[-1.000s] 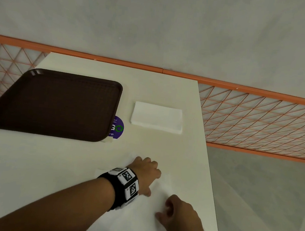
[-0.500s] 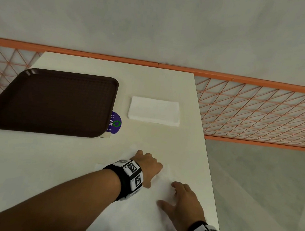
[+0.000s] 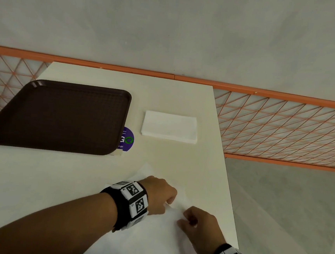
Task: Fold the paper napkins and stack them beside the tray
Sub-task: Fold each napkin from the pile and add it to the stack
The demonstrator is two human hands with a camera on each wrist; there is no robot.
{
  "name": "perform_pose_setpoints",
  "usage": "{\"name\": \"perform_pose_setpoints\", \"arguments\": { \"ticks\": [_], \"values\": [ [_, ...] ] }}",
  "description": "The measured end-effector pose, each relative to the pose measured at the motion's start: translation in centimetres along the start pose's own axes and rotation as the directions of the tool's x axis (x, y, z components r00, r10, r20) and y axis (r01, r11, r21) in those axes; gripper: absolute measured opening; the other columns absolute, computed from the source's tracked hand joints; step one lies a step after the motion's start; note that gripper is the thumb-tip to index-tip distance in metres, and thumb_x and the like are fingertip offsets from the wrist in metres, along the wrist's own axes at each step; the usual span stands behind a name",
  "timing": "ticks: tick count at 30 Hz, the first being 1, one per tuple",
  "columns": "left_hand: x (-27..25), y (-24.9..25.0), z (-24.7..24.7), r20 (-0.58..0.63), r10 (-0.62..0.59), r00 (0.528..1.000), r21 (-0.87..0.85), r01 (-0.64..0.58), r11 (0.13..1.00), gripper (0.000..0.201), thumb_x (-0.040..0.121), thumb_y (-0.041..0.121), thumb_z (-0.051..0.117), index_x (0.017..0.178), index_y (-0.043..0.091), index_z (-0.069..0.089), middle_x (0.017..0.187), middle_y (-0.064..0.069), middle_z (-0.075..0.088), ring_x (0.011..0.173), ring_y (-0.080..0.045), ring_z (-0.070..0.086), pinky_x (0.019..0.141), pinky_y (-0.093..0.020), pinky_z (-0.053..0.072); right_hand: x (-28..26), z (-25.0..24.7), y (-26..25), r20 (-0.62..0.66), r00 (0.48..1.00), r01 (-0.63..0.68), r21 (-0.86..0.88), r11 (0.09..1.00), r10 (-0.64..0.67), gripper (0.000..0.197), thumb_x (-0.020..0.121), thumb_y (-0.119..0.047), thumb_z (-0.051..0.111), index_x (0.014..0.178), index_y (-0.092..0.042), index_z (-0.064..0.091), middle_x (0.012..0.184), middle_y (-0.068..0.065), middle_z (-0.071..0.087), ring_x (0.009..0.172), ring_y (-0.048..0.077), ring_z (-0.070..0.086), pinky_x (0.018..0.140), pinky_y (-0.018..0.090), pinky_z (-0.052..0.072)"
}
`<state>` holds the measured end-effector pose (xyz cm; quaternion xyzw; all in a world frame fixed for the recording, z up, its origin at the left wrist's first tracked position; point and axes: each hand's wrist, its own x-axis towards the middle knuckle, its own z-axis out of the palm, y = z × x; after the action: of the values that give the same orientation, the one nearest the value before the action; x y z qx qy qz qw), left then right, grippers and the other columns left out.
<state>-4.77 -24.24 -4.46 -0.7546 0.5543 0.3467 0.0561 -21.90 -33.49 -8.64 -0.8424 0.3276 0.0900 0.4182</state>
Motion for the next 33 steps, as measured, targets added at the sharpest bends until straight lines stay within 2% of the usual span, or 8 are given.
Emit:
{"name": "perform_pose_setpoints", "arguments": {
  "ticks": [7, 9, 12, 16, 19, 22, 28, 33],
  "values": [
    [-3.4, -2.3, -1.9, -0.223, -0.056, 0.973, -0.505, -0.066, 0.861, 0.017, 0.084, 0.037, 0.069, 0.082, 0.021, 0.064, 0.087, 0.003, 0.066, 0.083, -0.013, 0.061, 0.078, -0.028, 0.049, 0.0, -1.2, -1.0, 0.215, 0.976, -0.143, 0.566, 0.812, 0.022, 0.037, 0.073, -0.029, 0.078, 0.106, -0.016, 0.071, 0.094, 0.010, 0.074, 0.087, 0.023, 0.069, 0.079, 0.044, 0.056],
    [-4.0, -3.4, -2.3, -0.306, -0.120, 0.944, -0.631, -0.107, 0.769, 0.018, 0.087, 0.035, 0.066, 0.080, 0.019, 0.065, 0.078, 0.006, 0.063, 0.073, -0.007, 0.058, 0.073, -0.023, 0.047, -0.1, -1.4, -1.5, 0.276, 0.961, -0.196, 0.654, 0.731, 0.011, 0.039, 0.072, -0.027, 0.078, 0.105, -0.007, 0.072, 0.102, 0.016, 0.073, 0.092, 0.029, 0.070, 0.075, 0.039, 0.057],
    [-4.7, -5.2, -2.0, -0.374, -0.314, 0.873, -0.790, -0.122, 0.601, 0.024, 0.093, 0.030, 0.059, 0.086, 0.008, 0.067, 0.074, 0.000, 0.063, 0.068, -0.009, 0.055, 0.071, -0.027, 0.047, 0.1, -1.5, -2.1, 0.317, 0.948, -0.260, 0.731, 0.631, 0.024, 0.035, 0.075, -0.023, 0.081, 0.101, -0.002, 0.073, 0.104, 0.020, 0.072, 0.085, 0.027, 0.067, 0.071, 0.036, 0.054],
    [-4.8, -6.6, -0.4, -0.339, -0.593, 0.730, -0.920, -0.126, 0.371, 0.015, 0.095, 0.022, 0.055, 0.103, 0.020, 0.068, 0.099, -0.002, 0.070, 0.097, -0.017, 0.064, 0.090, -0.033, 0.049, 0.9, -1.2, -3.1, 0.296, 0.952, -0.297, 0.835, 0.463, 0.077, 0.039, 0.076, -0.017, 0.077, 0.112, -0.003, 0.069, 0.110, 0.018, 0.071, 0.092, 0.029, 0.068, 0.075, 0.038, 0.055],
    [-5.4, -6.7, 0.4, -0.304, -0.704, 0.642, -0.944, -0.105, 0.312, 0.021, 0.097, 0.021, 0.050, 0.113, 0.032, 0.057, 0.098, 0.003, 0.062, 0.093, -0.012, 0.059, 0.078, -0.023, 0.043, 1.6, -1.0, -4.1, 0.245, 0.955, -0.289, 0.893, 0.345, 0.167, 0.032, 0.087, -0.014, 0.065, 0.118, -0.009, 0.066, 0.112, 0.012, 0.071, 0.100, 0.029, 0.068, 0.080, 0.041, 0.056],
    [-5.9, -6.7, 1.2, -0.293, -0.767, 0.571, -0.943, -0.040, 0.331, 0.034, 0.099, 0.018, 0.043, 0.129, 0.032, 0.051, 0.095, 0.001, 0.059, 0.082, -0.012, 0.055, 0.074, -0.022, 0.042, 2.1, -0.4, -4.9, 0.270, 0.936, -0.338, 0.870, 0.360, 0.226, 0.036, 0.087, -0.032, 0.065, 0.120, -0.018, 0.065, 0.114, 0.006, 0.072, 0.106, 0.028, 0.067, 0.084, 0.044, 0.056],
    [-6.2, -7.5, 2.3, -0.209, -0.876, 0.434, -0.975, -0.027, 0.219, 0.038, 0.101, 0.014, 0.037, 0.135, 0.024, 0.051, 0.141, -0.002, 0.049, 0.127, -0.022, 0.047, 0.105, -0.032, 0.037, 2.1, 0.4, -6.2, 0.237, 0.958, -0.286, 0.812, 0.510, 0.159, 0.033, 0.089, -0.016, 0.065, 0.119, -0.027, 0.059, 0.100, 0.006, 0.075, 0.092, 0.029, 0.071, 0.079, 0.045, 0.057],
    [-7.3, -7.9, 2.7, -0.316, -0.744, 0.589, -0.940, -0.090, 0.328, 0.025, 0.100, 0.021, 0.047, 0.118, 0.022, 0.064, 0.121, 0.006, 0.063, 0.110, -0.007, 0.055, 0.096, -0.020, 0.039, 3.1, -0.2, -6.6, -0.039, 0.992, -0.054, 0.745, 0.665, 0.124, 0.044, 0.088, -0.004, 0.065, 0.120, -0.034, 0.059, 0.066, 0.008, 0.065, 0.072, 0.022, 0.061, 0.081, 0.046, 0.054]
  ]
}}
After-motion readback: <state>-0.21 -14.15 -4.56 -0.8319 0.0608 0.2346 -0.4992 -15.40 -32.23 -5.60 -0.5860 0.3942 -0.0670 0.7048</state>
